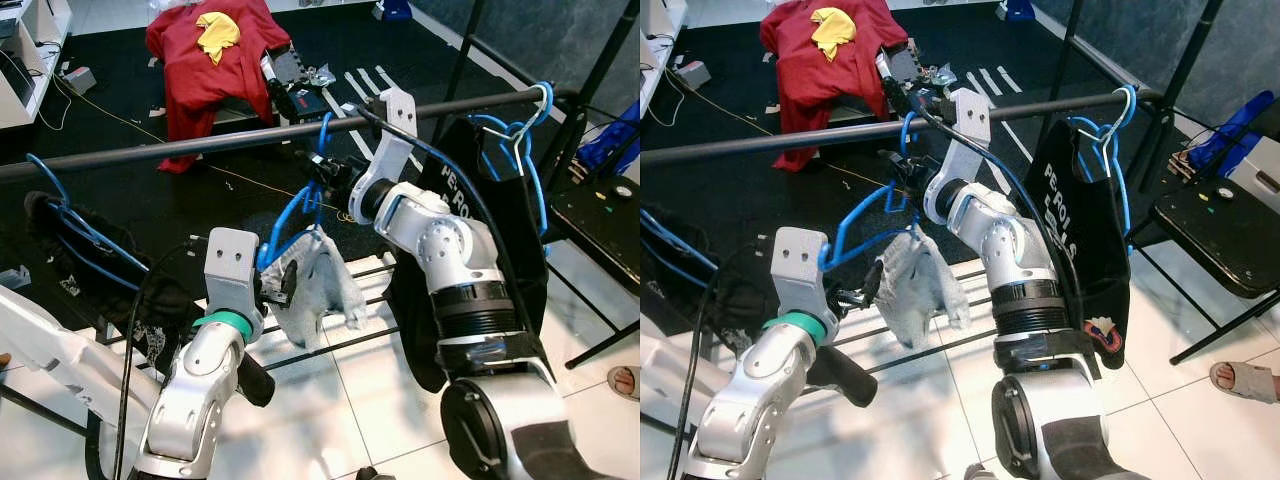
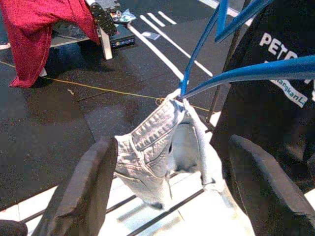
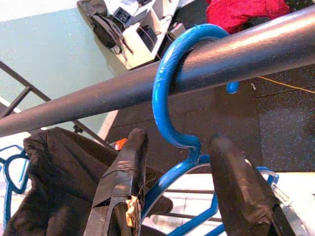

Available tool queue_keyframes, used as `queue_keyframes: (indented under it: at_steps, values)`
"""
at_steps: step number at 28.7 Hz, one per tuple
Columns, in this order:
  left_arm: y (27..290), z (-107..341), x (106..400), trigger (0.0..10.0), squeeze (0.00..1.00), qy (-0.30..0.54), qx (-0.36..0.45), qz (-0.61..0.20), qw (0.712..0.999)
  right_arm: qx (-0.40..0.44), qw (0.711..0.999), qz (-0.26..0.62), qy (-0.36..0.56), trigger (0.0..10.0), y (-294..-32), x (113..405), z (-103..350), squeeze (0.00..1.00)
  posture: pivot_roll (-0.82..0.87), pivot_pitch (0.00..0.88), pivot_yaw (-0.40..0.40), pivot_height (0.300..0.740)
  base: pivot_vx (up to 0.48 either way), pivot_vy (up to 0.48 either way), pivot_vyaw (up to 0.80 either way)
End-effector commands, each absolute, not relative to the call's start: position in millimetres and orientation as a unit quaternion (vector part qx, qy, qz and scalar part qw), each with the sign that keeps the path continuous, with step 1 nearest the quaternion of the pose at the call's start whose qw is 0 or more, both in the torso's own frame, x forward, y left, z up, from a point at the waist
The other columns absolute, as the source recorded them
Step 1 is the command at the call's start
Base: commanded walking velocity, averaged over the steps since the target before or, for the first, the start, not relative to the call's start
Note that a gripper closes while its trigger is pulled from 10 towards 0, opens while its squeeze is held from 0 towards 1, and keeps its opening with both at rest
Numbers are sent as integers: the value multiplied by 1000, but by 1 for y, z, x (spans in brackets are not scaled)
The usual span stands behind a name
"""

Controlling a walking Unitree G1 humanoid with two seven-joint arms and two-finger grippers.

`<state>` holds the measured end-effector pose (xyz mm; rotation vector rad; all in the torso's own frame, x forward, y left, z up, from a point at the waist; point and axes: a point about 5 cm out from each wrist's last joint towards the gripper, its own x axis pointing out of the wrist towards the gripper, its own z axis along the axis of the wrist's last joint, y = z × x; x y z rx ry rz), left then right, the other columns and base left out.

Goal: Hang hanger

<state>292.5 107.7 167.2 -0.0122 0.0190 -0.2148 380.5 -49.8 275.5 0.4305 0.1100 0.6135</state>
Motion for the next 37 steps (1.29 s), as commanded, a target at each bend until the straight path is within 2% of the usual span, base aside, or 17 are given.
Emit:
queue_keyframes:
  at_steps: [1, 15, 21, 25, 32, 33, 34, 35, 36, 37]
  values:
    - [108, 162, 290, 10000, 0, 22, -5, -107, 994, 221, 930, 283, 80, 10000, -47, 381, 269, 0, -160, 114, 70, 740, 0, 0, 0]
    - [106, 162, 290, 10000, 0, 23, -7, -110, 994, 258, 931, 225, 128, 10000, -48, 381, 253, 0, -169, 124, 71, 740, 0, 0, 0]
    - [106, 161, 289, 10000, 0, 24, -7, -108, 994, 287, 932, 167, 147, 10000, -62, 387, 246, 0, -168, 128, 70, 740, 0, 0, 0]
    - [106, 161, 289, 10000, 0, 24, -7, -108, 994, 289, 932, 159, 149, 10000, -66, 389, 244, 0, -170, 129, 71, 740, 0, 0, 0]
    - [105, 162, 290, 10000, 0, 24, -8, -110, 994, 255, 947, 129, 146, 10000, -90, 396, 241, 0, -177, 130, 73, 740, 0, 0, 0]
    - [105, 162, 290, 10000, 0, 24, -8, -110, 994, 241, 952, 124, 145, 6627, -94, 397, 240, 0, -178, 131, 73, 740, 0, 0, 0]
    - [105, 162, 290, 10000, 0, 24, -8, -110, 994, 241, 952, 124, 145, 6627, -94, 397, 240, 0, -178, 131, 73, 740, 0, 0, 0]
    - [105, 162, 291, 10000, 0, 24, -7, -111, 994, 230, 955, 120, 146, 4392, -97, 397, 239, 0, -178, 131, 73, 740, 0, 0, 0]
    - [105, 162, 291, 10000, 0, 24, -7, -111, 994, 220, 958, 114, 148, 1137, -101, 398, 237, 0, -180, 130, 73, 740, 0, 0, 0]
    - [105, 162, 291, 10000, 0, 24, -7, -111, 994, 213, 959, 111, 149, 1137, -103, 399, 235, 0, -180, 130, 73, 740, 0, 0, 0]
